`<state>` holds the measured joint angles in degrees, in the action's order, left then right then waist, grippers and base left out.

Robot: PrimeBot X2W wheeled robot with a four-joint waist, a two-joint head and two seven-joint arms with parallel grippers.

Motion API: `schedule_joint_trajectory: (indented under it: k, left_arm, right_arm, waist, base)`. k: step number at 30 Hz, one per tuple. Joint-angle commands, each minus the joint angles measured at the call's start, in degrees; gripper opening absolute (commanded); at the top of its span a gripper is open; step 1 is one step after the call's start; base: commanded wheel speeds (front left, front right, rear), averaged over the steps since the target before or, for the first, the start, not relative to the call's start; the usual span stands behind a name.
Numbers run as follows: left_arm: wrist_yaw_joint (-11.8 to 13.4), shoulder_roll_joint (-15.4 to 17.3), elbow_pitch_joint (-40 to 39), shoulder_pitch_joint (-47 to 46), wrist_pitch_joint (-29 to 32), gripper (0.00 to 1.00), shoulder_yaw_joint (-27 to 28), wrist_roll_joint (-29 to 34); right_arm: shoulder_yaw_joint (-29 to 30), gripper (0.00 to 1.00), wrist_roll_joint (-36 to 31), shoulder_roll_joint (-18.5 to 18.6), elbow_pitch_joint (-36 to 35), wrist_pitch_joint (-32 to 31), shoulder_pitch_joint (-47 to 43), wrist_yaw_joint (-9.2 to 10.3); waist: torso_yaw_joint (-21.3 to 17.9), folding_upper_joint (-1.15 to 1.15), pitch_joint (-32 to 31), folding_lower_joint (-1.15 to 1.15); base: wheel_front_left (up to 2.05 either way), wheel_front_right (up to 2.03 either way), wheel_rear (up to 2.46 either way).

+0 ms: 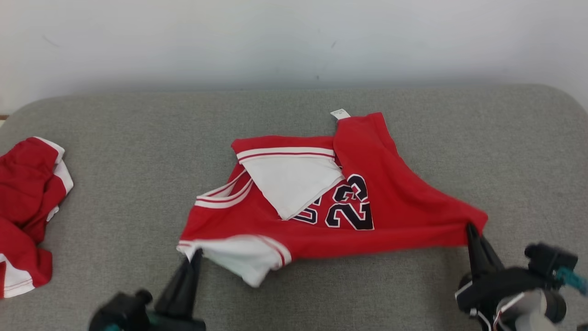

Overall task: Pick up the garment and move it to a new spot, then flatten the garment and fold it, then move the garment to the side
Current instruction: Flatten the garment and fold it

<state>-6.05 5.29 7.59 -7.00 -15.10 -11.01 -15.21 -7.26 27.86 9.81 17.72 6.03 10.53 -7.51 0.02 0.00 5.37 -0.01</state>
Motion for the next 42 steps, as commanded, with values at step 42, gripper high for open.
schedule_joint_trajectory:
  k: [42]
  left_arm:
    - [-1.3, 19.5, 34.8, -104.7, 13.3, 0.0, -17.3, -14.0]
  right_arm:
    - [9.1, 0.0, 2.6, -7.0, 53.9, -0.5, 103.1, 0.03]
  waist:
    - [-9.0, 0.0, 24.3, 0.01]
  base:
    - [0.0, 0.0, 0.0]
